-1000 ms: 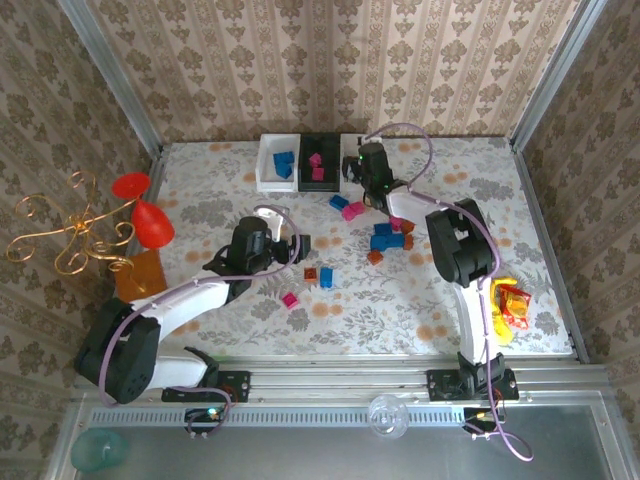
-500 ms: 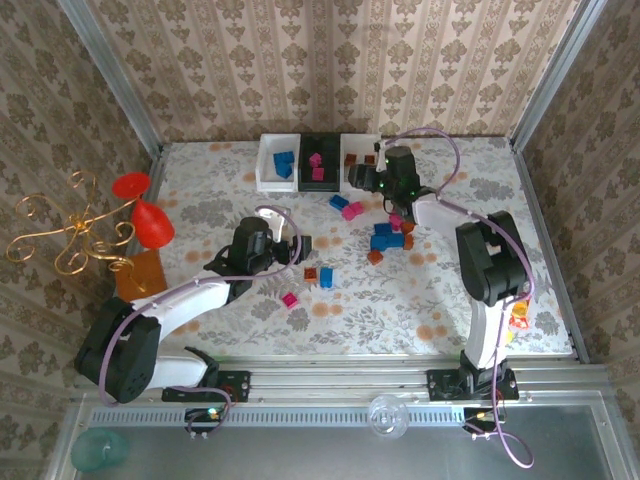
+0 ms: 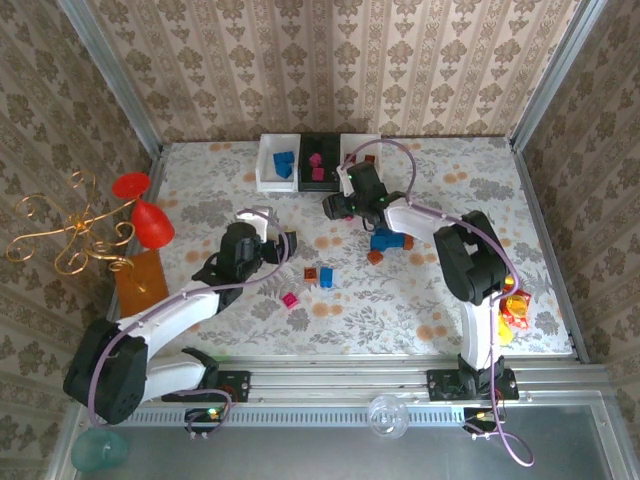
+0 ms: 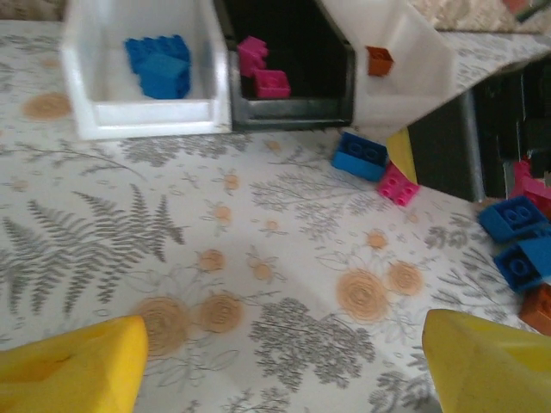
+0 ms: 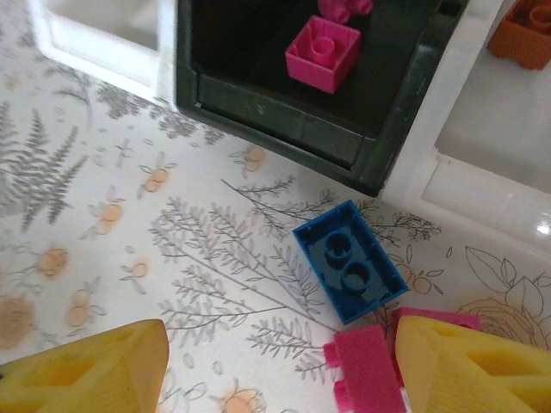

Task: Sort the legos into containers by color
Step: Pick up the lego from the top-center of the table.

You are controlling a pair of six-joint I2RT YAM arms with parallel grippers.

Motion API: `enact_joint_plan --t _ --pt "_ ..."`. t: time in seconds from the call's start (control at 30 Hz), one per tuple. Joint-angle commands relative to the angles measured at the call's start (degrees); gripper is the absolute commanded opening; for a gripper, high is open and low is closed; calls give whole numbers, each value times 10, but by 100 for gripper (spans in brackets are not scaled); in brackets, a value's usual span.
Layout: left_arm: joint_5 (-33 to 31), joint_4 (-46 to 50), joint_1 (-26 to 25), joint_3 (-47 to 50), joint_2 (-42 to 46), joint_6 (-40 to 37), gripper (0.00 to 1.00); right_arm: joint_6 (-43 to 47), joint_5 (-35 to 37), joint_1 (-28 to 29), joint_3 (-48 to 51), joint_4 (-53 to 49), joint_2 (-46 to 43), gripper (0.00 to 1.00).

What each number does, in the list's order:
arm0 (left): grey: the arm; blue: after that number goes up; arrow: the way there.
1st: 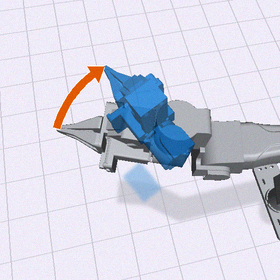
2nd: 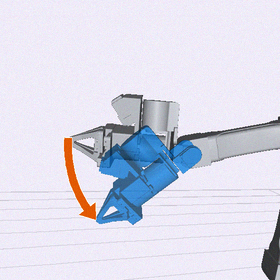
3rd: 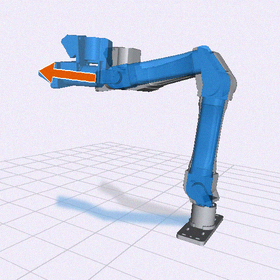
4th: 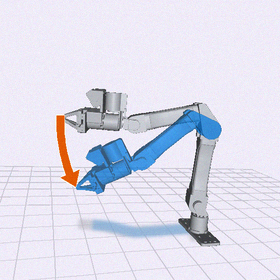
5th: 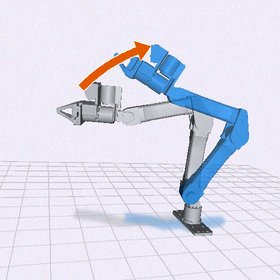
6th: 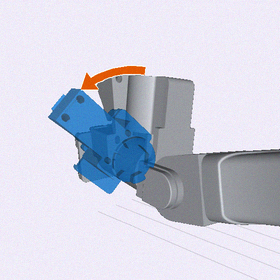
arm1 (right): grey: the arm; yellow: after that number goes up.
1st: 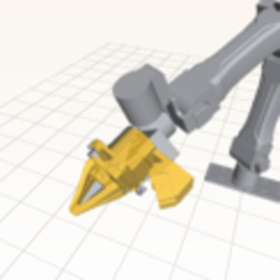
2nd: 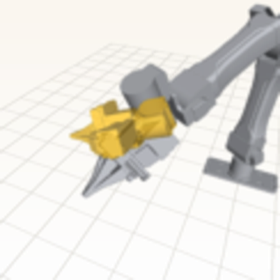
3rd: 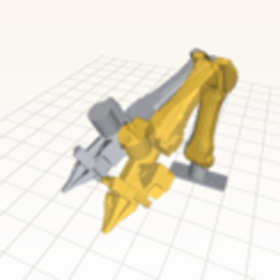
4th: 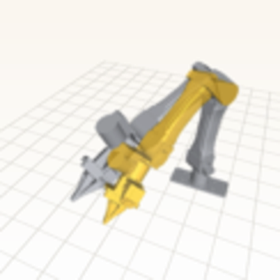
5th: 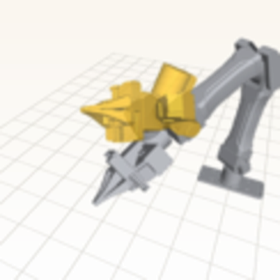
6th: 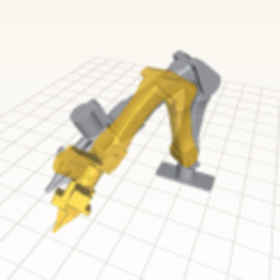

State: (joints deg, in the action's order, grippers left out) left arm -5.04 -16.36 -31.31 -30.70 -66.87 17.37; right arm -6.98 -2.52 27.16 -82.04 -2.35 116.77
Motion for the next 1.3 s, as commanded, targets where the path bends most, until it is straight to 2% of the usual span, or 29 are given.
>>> enact_joint_plan --t 0.0,0.2,0.67,0.83,1.1,1.27 --pt "-24 -7 20 15 21 19 84 27 25 -3 -48 -81 35 72" --pt "-4 -15 47 27 32 32 85 32 30 -3 -101 -112 77 72" --pt "12 -23 48 33 35 35 85 54 68 -3 -203 -193 147 73" --pt "13 -24 48 33 38 34 85 67 59 -3 -244 -236 174 73" --pt "12 -24 48 35 40 34 85 113 1 6 -274 -264 192 72" --pt "12 -26 48 37 41 33 85 163 4 29 -288 -266 199 71"
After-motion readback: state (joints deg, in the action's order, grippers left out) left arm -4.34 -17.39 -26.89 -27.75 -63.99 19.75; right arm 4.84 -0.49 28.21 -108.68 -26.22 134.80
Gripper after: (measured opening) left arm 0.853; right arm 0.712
